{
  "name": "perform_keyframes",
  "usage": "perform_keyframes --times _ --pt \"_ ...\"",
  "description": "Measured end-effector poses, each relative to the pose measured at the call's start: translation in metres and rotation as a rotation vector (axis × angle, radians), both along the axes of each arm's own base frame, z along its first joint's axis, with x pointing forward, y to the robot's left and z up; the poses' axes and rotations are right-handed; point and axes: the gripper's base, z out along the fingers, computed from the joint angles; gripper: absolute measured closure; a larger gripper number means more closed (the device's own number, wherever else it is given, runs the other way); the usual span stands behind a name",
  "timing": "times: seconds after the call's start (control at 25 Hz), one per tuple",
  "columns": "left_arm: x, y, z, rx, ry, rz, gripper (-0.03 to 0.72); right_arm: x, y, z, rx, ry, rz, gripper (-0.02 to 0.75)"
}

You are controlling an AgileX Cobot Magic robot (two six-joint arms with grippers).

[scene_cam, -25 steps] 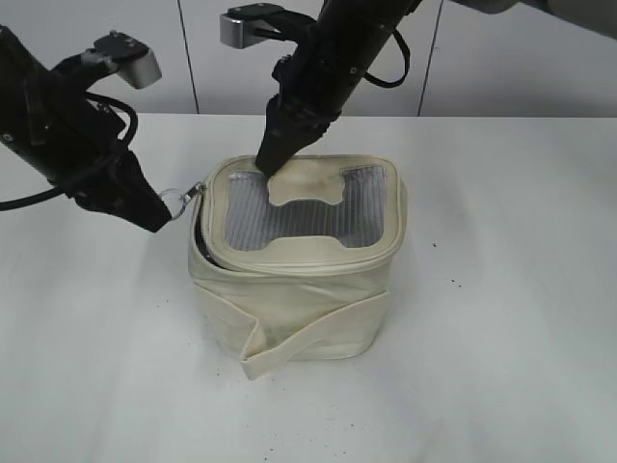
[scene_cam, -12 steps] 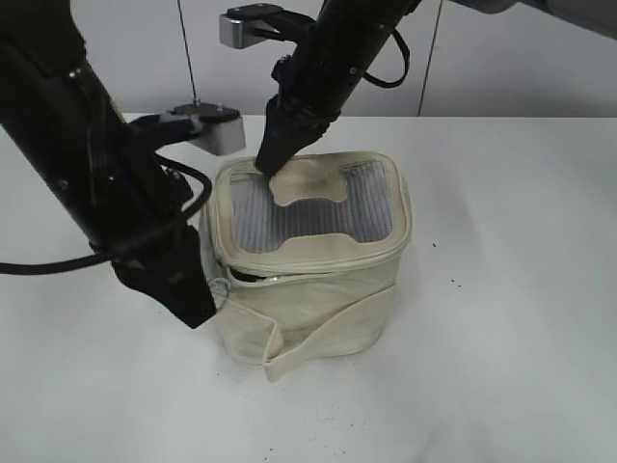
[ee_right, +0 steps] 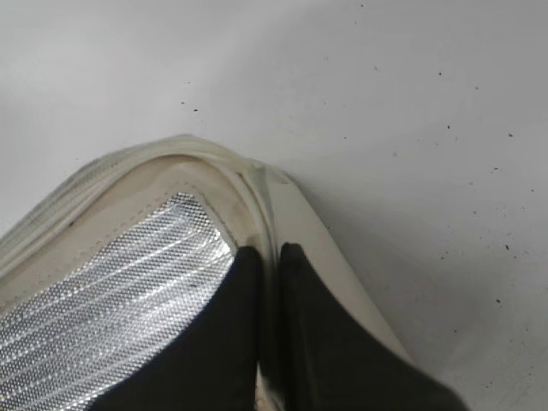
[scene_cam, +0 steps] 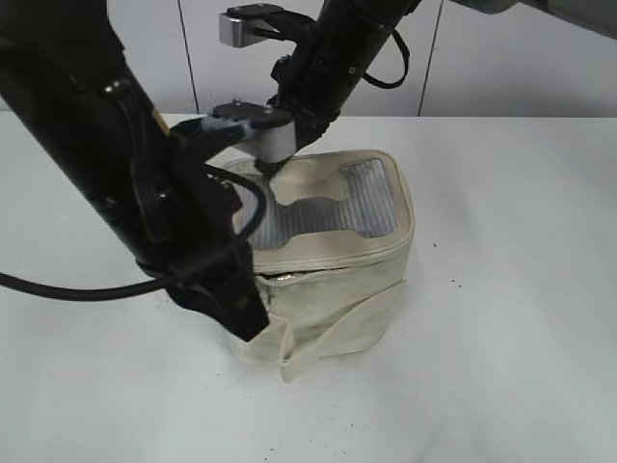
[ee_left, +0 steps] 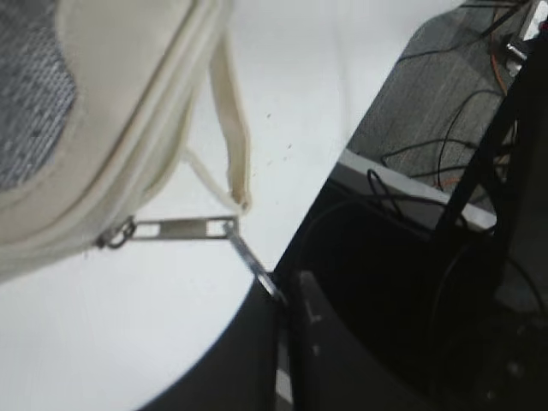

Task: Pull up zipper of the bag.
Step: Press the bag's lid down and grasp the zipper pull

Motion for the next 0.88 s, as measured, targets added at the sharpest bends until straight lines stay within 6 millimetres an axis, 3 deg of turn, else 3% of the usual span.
perform_keyframes --times 0.32,0.88 --pt "-0.010 -0.042 0.007 -0.223 -0.117 0.109 0.688 0.000 -0.001 0.000 0.003 0.002 -0.002 0.723" --pt "-0.004 -0.051 0.006 -0.299 -0.135 0.200 0.688 0.001 -0.001 0.000 -0.002 -0.002 0.000 0.724"
